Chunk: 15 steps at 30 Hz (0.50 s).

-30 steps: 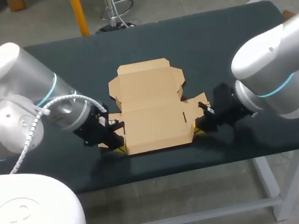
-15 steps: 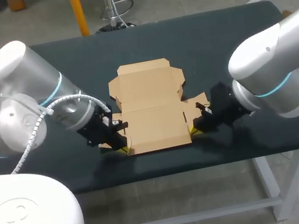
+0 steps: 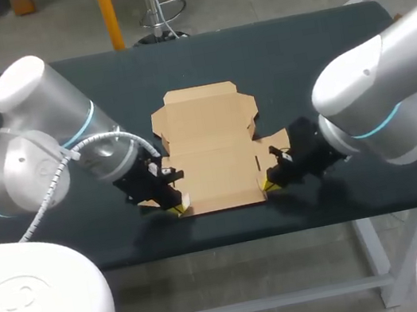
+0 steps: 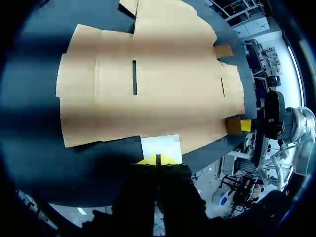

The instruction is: Assemble the packaging by folding the flat box into shape, placing the metal phone stand inside, and closing the box properly

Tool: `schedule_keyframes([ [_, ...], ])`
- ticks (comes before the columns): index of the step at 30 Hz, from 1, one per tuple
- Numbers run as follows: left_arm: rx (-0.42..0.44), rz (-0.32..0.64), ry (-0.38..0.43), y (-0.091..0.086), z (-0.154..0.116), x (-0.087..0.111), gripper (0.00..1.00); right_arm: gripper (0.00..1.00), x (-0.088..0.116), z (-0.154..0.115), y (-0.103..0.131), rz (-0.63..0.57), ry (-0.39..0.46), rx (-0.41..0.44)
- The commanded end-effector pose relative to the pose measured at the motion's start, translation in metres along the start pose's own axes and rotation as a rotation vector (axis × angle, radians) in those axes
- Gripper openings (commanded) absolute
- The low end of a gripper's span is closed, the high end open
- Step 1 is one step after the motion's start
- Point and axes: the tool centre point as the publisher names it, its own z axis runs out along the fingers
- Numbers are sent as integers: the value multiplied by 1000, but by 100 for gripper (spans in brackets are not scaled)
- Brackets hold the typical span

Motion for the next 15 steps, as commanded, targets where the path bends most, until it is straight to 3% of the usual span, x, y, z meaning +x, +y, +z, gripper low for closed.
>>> schedule_keyframes([
  [1, 5, -5, -14, 0, 3, 4, 0, 0, 3, 4, 0, -1, -20, 3],
  [15, 73, -9, -48, 5, 11, 10, 0, 0, 9, 19, -4, -59, -122, 1],
])
